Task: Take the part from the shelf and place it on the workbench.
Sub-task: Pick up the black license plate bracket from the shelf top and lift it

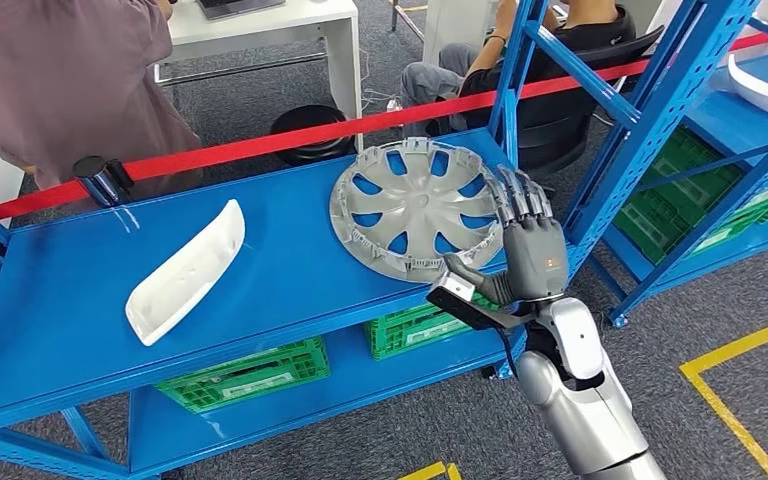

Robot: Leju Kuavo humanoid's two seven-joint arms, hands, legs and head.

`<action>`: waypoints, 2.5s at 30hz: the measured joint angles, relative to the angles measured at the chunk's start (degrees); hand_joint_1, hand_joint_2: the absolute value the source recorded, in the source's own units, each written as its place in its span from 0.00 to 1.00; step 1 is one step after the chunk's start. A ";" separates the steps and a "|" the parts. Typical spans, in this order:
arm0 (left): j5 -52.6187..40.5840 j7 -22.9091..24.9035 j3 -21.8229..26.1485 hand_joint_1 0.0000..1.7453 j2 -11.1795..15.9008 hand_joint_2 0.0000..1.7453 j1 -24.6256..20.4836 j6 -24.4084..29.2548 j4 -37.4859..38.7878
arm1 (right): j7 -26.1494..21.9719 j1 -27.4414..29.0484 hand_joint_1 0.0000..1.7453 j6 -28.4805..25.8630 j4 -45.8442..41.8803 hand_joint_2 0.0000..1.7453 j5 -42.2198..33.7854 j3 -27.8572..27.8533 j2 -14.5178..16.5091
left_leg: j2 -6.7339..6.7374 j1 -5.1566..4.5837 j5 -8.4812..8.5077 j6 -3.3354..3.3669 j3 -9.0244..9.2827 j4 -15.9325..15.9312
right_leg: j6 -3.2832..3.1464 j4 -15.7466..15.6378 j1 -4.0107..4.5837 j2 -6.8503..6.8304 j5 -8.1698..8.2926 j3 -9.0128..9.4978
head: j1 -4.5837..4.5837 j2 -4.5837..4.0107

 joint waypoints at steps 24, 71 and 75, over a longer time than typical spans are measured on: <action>-0.29 1.19 0.07 0.00 -0.58 0.00 -0.73 -1.18 0.00 | -14.98 -5.39 0.00 7.81 8.98 1.00 -10.37 -6.39 -2.68 | 0.01 0.00 0.01 0.00 0.02 0.00 | 0.01 0.00 0.00 0.01 0.01 0.10 | 0.01 0.00; -3.03 1.50 1.23 0.00 -1.36 0.00 -3.41 5.23 -0.30 | -26.17 -25.58 0.00 22.87 43.13 1.00 -27.51 8.19 -1.92 | -0.11 -0.01 0.04 0.00 0.04 -0.01 | 0.01 0.01 0.01 -0.04 0.01 0.15 | 0.00 0.00; -2.76 1.01 1.29 0.00 -1.36 0.00 -3.90 5.11 -0.31 | -25.57 -25.77 0.00 22.84 43.71 1.00 -27.59 8.48 -1.29 | -0.13 -0.01 0.04 0.00 0.04 0.00 | 0.01 0.01 0.01 -0.06 0.01 0.16 | 0.00 0.00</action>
